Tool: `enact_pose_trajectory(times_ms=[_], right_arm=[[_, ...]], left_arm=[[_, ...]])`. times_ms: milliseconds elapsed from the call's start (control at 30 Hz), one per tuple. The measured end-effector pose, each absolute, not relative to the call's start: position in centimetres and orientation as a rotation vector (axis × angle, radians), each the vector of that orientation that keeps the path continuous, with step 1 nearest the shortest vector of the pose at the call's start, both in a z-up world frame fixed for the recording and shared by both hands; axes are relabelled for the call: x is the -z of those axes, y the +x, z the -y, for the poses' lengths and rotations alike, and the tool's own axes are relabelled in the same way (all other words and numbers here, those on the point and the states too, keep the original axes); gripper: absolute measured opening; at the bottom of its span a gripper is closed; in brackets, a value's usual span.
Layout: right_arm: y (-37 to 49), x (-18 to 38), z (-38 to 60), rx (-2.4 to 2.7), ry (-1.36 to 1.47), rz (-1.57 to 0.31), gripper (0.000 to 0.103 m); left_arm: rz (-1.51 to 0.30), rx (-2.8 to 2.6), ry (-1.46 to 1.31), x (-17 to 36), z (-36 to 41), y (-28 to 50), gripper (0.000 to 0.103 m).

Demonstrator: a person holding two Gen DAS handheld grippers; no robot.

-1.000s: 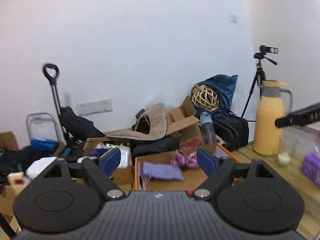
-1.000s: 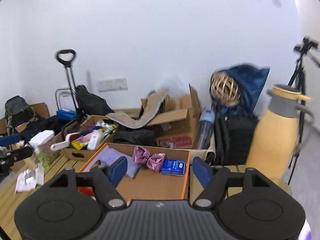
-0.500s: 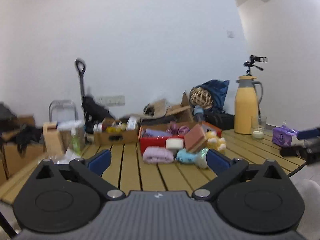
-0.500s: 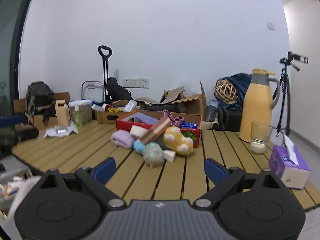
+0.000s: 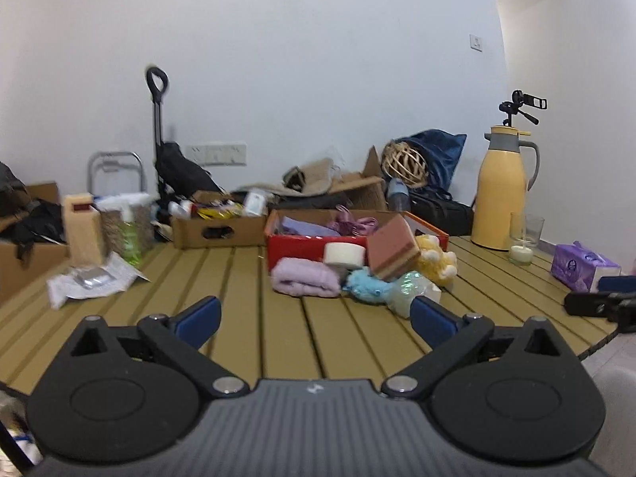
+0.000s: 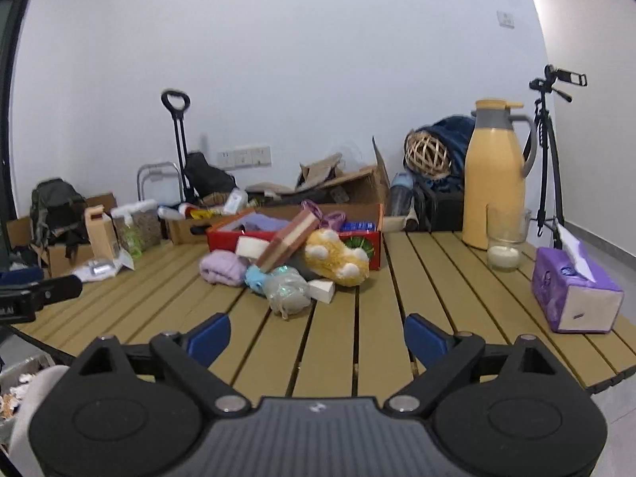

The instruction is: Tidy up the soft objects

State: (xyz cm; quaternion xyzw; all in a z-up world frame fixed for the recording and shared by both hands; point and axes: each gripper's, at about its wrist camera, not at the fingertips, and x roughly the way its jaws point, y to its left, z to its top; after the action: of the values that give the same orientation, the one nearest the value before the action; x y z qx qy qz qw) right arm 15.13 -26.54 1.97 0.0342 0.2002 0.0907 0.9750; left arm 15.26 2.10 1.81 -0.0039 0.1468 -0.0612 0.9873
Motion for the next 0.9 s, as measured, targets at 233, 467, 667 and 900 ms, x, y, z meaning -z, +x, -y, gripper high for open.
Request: enact_pose_trajectory(times_ms=[233,467,667,900], right_arm=[[22.9,-3.2,27.1,-0.241,0.088,-0.4,0.085],[36.4,-4.6,27.3,-0.35,0.164,-0.476,0.075],[47.2,-4.0,24.8,-0.437,0.144,-0.594,0.073],[51.3,-1.9,22.5,-0.491,0.127,-0.707,0.038]], left_arm=[[-0.432,0.232,-0.269,-1.6,1.3,25.0,0.097],[-0.522,0.283,-0.414,-0.2,5.1,34.2,0.078],[-0.602,0.232,-0.525,1.9,5.6,39.1,0.066],[-0.599,0.256,-0.572,2.4,4.7,39.8,0.055]])
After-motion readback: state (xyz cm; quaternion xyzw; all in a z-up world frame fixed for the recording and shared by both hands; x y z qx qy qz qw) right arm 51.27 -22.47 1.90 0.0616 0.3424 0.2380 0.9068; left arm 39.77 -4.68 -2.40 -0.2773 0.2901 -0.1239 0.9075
